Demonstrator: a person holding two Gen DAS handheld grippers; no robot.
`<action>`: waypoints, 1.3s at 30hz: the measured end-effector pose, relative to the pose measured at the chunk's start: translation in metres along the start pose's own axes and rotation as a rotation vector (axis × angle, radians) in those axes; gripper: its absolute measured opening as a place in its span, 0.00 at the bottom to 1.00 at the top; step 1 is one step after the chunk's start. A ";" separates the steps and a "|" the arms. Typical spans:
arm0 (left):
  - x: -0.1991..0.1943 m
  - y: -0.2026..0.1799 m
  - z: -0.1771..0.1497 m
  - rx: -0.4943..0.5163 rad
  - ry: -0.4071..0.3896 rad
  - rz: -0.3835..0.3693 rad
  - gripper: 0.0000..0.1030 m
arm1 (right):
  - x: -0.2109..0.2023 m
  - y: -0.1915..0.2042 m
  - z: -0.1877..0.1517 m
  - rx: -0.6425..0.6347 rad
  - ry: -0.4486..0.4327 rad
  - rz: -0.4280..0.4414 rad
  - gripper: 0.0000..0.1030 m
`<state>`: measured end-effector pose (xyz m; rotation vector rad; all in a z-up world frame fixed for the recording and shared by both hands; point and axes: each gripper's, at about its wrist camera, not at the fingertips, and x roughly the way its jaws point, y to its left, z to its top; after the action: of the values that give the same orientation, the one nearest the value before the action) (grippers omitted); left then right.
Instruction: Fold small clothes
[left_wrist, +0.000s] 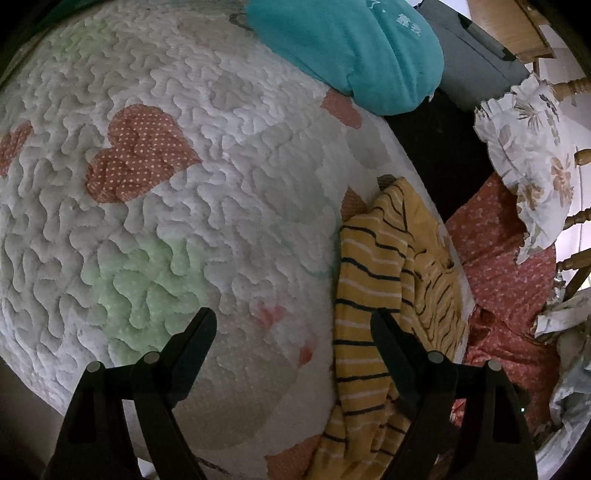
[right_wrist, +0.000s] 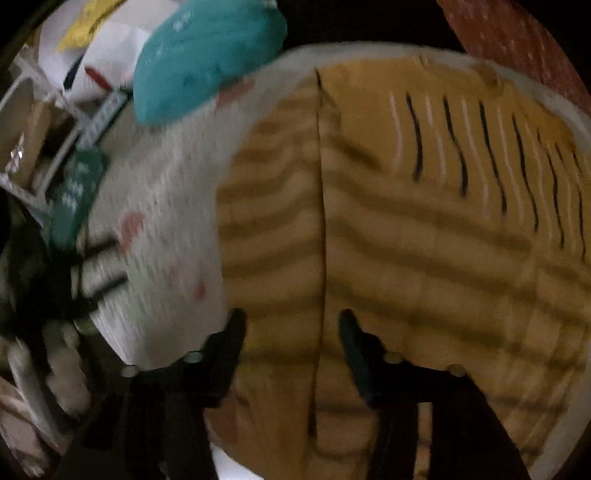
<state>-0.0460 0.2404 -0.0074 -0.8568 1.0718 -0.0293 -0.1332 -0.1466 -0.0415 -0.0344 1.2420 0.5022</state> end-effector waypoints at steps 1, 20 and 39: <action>0.000 0.000 0.000 0.001 0.001 -0.003 0.82 | 0.004 0.000 -0.007 0.007 0.004 0.009 0.40; -0.008 0.010 0.002 -0.050 -0.017 -0.020 0.82 | -0.087 0.119 0.068 -0.375 -0.219 -0.201 0.07; 0.045 -0.047 -0.017 0.086 0.077 0.045 0.82 | -0.092 -0.155 0.148 -0.120 -0.129 -0.874 0.11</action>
<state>-0.0186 0.1793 -0.0156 -0.7590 1.1537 -0.0705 0.0376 -0.2735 0.0541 -0.6103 0.9516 -0.1832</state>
